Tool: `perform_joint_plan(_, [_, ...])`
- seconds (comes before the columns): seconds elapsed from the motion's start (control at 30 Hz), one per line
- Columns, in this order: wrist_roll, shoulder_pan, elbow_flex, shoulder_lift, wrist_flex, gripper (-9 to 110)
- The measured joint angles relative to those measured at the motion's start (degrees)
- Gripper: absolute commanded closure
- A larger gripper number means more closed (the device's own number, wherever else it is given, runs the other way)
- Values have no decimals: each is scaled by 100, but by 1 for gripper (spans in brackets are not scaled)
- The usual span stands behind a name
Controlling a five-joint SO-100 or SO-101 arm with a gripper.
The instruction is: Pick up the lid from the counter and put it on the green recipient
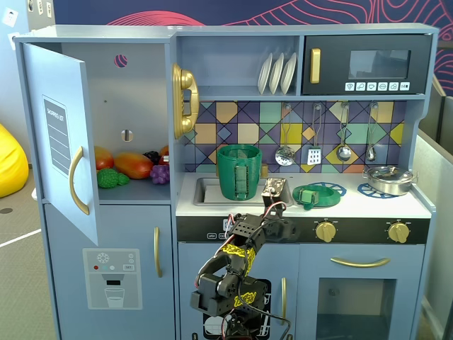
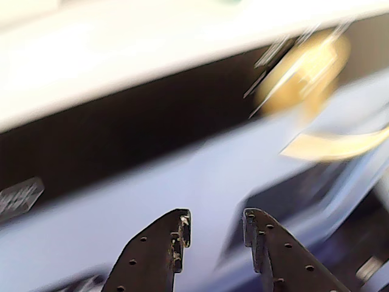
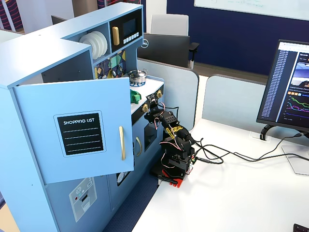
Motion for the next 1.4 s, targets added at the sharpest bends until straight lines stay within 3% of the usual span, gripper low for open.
perform_joint_plan(0.1, [88, 167, -88, -53, -387, 65])
perform_joint_plan(0.23, [281, 299, -105, -70, -870, 56])
perform_joint_plan(0.77, [431, 334, -105, -1600, -3586, 59])
perform_joint_plan(1.4, [510, 158, -1644, -3788, -4236, 70])
